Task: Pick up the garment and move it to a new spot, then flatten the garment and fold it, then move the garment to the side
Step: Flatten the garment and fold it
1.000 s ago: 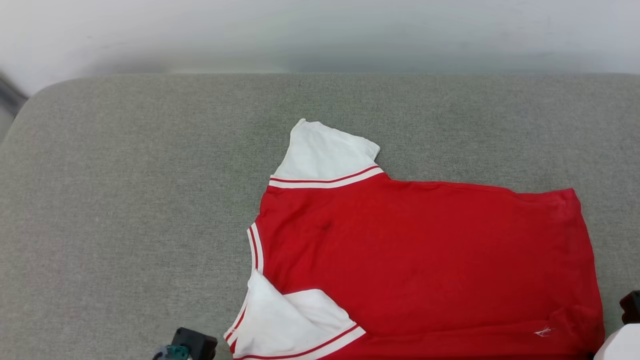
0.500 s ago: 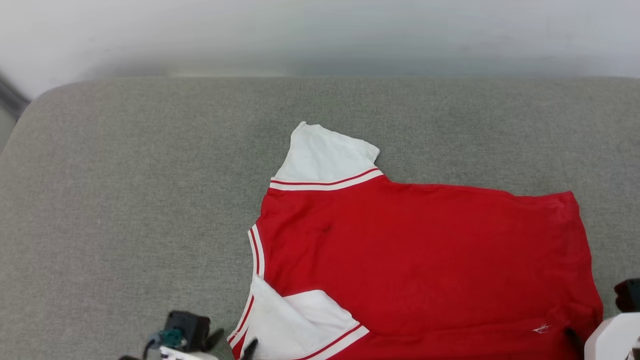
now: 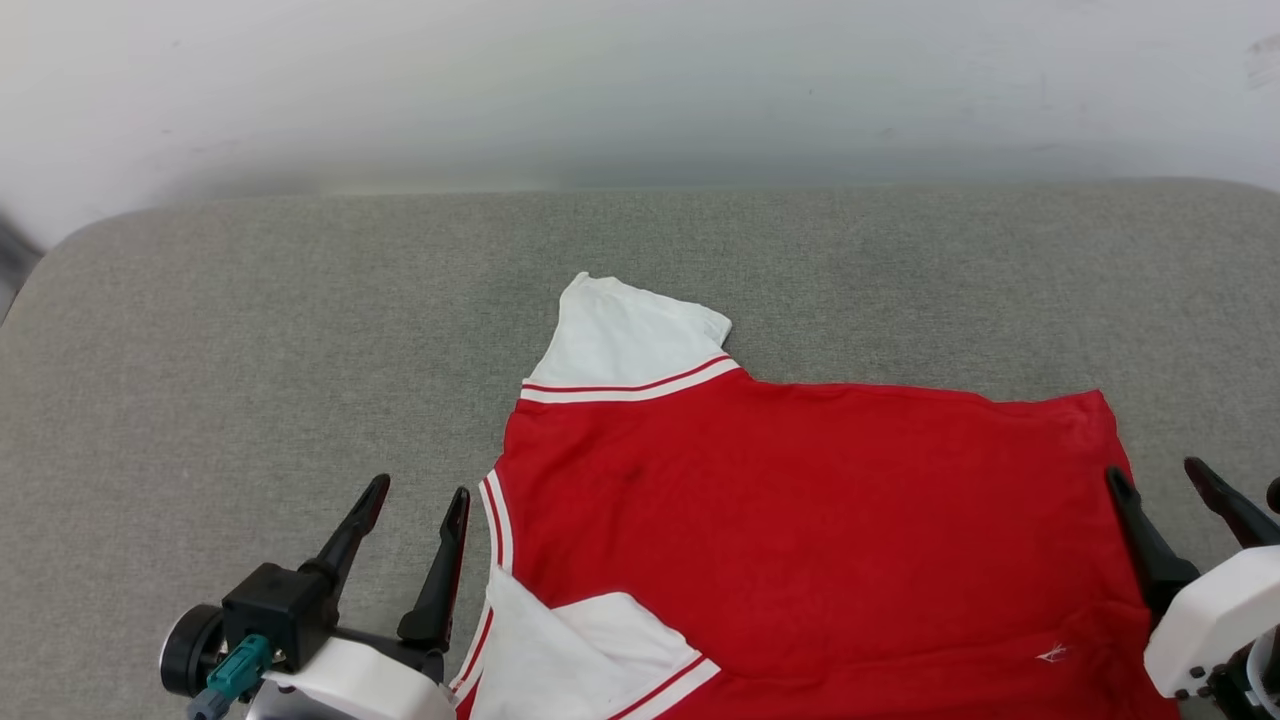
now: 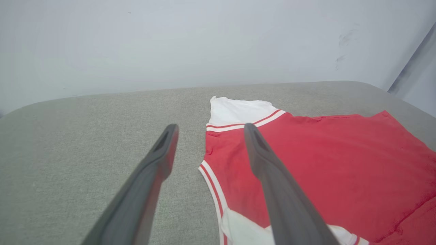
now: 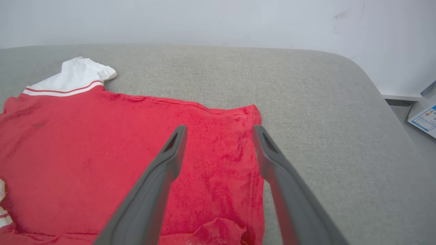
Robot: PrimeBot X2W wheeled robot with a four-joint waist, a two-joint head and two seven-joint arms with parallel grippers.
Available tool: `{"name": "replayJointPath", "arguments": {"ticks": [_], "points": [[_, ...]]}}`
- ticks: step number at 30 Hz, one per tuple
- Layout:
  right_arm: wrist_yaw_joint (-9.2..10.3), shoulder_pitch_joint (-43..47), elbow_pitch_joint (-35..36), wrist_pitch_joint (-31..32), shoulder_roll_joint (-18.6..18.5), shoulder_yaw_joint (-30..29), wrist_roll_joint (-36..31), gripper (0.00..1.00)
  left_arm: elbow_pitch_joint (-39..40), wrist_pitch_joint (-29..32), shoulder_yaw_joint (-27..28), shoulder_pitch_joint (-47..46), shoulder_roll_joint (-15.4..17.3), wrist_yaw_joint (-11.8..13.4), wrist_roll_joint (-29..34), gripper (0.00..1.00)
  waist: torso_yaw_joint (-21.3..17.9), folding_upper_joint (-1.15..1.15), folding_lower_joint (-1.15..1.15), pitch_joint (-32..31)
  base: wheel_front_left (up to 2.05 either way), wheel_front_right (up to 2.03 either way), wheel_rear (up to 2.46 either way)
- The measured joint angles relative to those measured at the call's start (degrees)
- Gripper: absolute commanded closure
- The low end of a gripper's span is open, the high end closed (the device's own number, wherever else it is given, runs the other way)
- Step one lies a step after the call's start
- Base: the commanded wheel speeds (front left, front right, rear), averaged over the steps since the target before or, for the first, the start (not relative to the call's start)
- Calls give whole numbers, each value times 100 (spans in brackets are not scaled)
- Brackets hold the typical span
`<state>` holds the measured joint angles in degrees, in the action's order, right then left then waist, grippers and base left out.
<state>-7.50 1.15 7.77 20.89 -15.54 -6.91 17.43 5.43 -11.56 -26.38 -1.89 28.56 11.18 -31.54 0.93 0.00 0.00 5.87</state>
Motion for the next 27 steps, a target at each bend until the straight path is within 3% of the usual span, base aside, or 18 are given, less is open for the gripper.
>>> {"name": "replayJointPath", "arguments": {"ticks": [8, 17, 21, 27], "points": [[0, -55, 80, -1232, 151, 210, 101, 0, 113, -326, 315, -96, -252, 11, 342, 0, -63, 0, 0, 4, 0, 0, 0], [0, -180, -45, -1742, 336, 335, 79, 0, 363, -345, 894, -230, -582, -435, 776, 0, -239, 0, 0, 192, 0, 0, 0], [0, -305, -27, -1855, 402, 400, 76, 0, 159, -316, 922, -626, -466, -722, 848, 0, -379, 0, 0, 384, 0, 0, 0], [0, -528, -47, -2007, 481, 489, 85, 0, -116, 731, 839, -1799, 37, -1305, 703, 0, -646, 0, 0, 805, 0, 0, 0]]}}
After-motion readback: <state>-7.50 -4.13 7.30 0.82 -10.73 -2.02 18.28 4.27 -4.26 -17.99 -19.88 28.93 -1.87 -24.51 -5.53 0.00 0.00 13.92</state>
